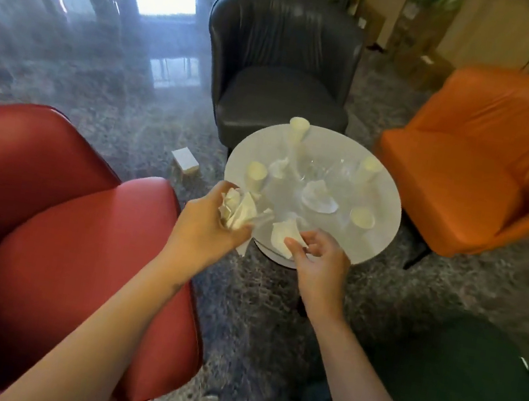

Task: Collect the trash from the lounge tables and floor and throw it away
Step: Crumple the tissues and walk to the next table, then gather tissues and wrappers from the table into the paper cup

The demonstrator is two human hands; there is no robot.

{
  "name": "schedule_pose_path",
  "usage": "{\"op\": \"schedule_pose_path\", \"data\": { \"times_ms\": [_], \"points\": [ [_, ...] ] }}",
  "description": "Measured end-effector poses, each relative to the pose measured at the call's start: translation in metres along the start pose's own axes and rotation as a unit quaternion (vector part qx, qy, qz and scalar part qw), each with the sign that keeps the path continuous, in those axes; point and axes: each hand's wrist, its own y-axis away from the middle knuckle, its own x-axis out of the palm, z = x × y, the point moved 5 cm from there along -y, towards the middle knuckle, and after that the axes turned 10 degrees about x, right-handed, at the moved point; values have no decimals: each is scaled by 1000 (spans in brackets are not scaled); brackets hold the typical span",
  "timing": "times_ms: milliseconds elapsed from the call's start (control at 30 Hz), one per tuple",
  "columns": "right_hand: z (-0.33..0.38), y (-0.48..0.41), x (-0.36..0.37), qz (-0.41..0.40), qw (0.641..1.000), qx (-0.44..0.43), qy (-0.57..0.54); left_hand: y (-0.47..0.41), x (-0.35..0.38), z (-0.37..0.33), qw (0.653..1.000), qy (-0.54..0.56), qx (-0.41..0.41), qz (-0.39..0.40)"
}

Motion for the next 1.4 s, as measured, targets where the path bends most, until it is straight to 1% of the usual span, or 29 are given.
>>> {"op": "schedule_pose_path", "data": {
  "times_ms": [100,200,333,400,533,600,767,867,1067,1167,1233,1333,1400],
  "points": [
    [-12,-41,-5,-23,999,28,6,-53,26,8,999,9,18,36],
    [-29,-83,-11,-53,997,50,12,-98,57,19,998,13,13,67],
    [-60,-142,1,-54,995,82,32,-149,99,41,996,0,16,87],
    [-82,-172,15,-37,994,102,35,-169,124,63,996,-13,-11,90],
    [-145,-224,50,1,986,159,50,-191,185,122,990,-34,-90,106],
    [-176,-239,65,13,981,186,55,-192,214,151,985,-34,-122,114],
    [-238,-254,91,26,970,234,59,-189,264,205,979,-32,-174,97],
    [-255,-253,101,35,971,221,88,-192,282,225,980,-31,-176,92],
    [-255,-256,108,-14,977,143,161,-204,301,243,979,-42,-173,97],
    [-245,-257,108,-38,973,107,202,-211,300,241,983,-58,-141,101],
    [-236,-261,108,-48,975,90,196,-217,298,240,984,-66,-123,112],
    [-224,-277,111,-44,978,85,183,-224,294,239,981,-69,-120,133],
    [-222,-292,118,-25,974,117,193,-229,291,238,981,-58,-119,143]
  ]
}}
